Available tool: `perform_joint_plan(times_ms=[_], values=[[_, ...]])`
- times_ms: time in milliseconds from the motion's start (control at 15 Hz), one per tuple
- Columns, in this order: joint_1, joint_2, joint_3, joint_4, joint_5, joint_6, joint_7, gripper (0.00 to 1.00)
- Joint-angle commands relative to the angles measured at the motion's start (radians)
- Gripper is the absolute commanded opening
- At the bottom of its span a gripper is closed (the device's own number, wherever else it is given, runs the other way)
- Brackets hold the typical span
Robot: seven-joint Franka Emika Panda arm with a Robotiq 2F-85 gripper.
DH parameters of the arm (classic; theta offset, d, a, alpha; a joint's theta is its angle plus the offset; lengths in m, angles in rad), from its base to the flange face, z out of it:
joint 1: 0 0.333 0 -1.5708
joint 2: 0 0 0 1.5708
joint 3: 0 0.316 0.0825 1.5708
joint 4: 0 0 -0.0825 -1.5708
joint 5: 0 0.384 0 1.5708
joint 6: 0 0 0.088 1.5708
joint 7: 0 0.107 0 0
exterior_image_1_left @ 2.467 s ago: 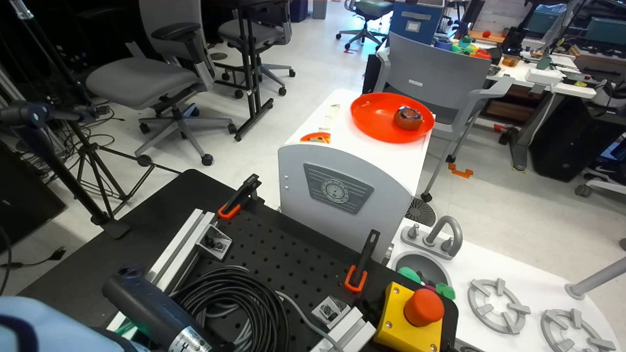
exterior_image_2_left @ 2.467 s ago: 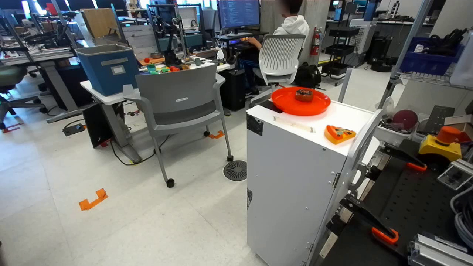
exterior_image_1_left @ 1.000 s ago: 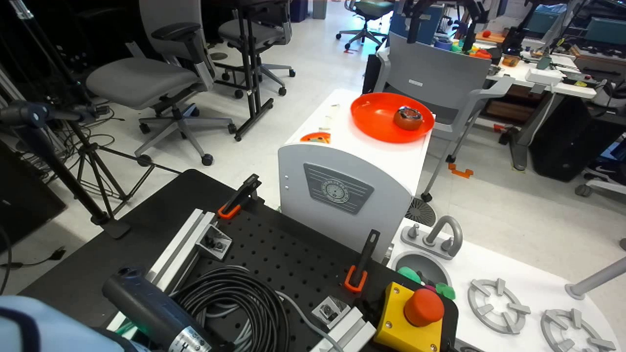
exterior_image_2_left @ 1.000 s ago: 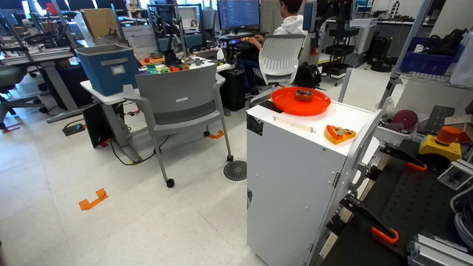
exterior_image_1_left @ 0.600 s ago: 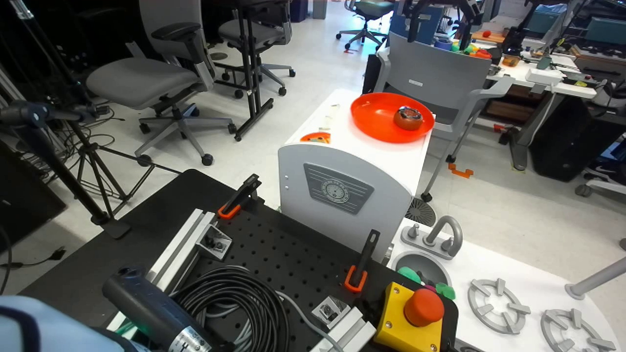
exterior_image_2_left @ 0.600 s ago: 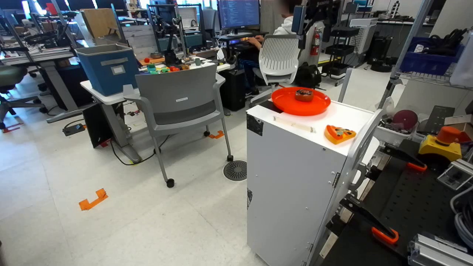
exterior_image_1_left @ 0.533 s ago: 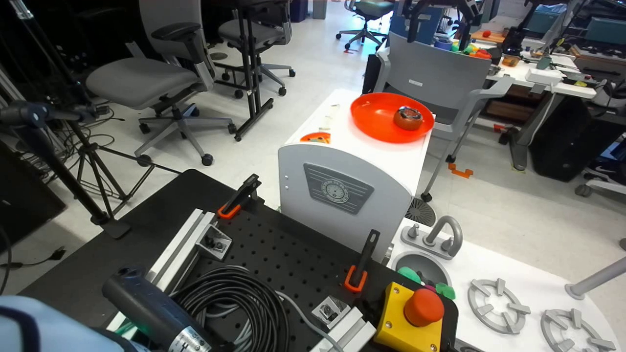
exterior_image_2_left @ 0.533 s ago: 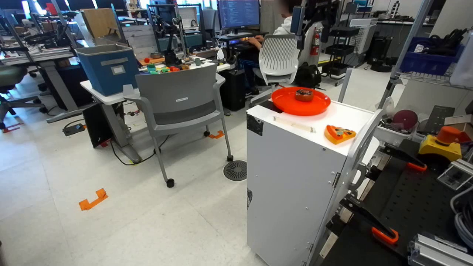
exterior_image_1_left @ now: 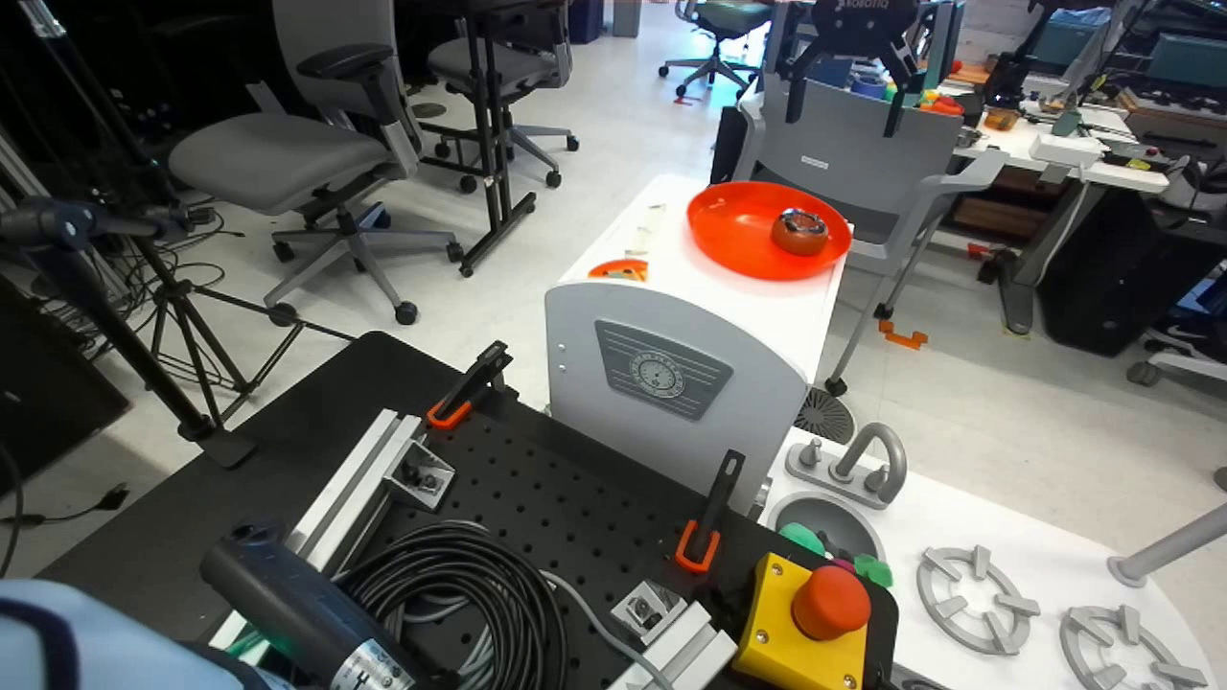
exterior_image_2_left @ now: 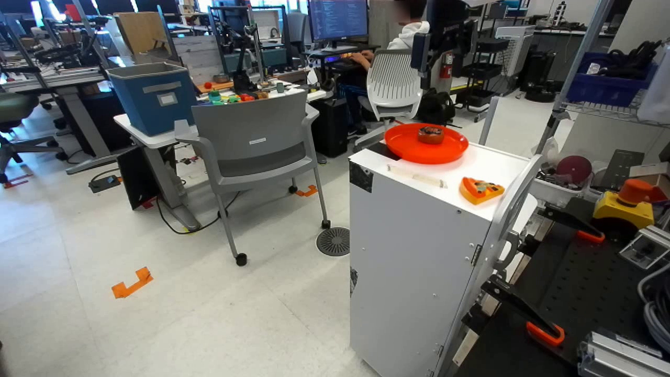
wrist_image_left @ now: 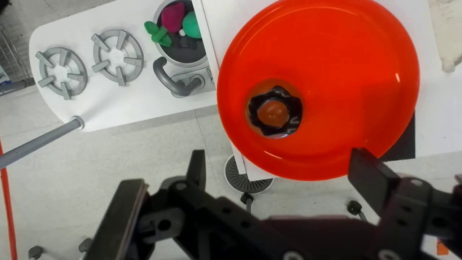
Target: Remove the donut from the plate
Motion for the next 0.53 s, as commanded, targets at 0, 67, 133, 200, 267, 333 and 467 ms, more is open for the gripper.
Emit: perform_joint_plan(times_ms=[0, 67, 133, 200, 267, 333, 467], values=[[0.007, 0.027, -0.002, 0.021, -0.014, -0.027, -0.040, 1.00], [0.008, 0.035, -0.002, 0.025, -0.016, -0.030, -0.042, 1.00], [0.008, 0.044, -0.002, 0.030, -0.015, -0.037, -0.048, 1.00], [0.008, 0.050, -0.002, 0.032, -0.015, -0.042, -0.055, 1.00], [0.008, 0.058, 0.000, 0.038, -0.009, -0.053, -0.062, 1.00], [0.007, 0.065, 0.002, 0.042, -0.003, -0.066, -0.068, 1.00], [0.004, 0.077, 0.006, 0.051, 0.006, -0.089, -0.082, 1.00]])
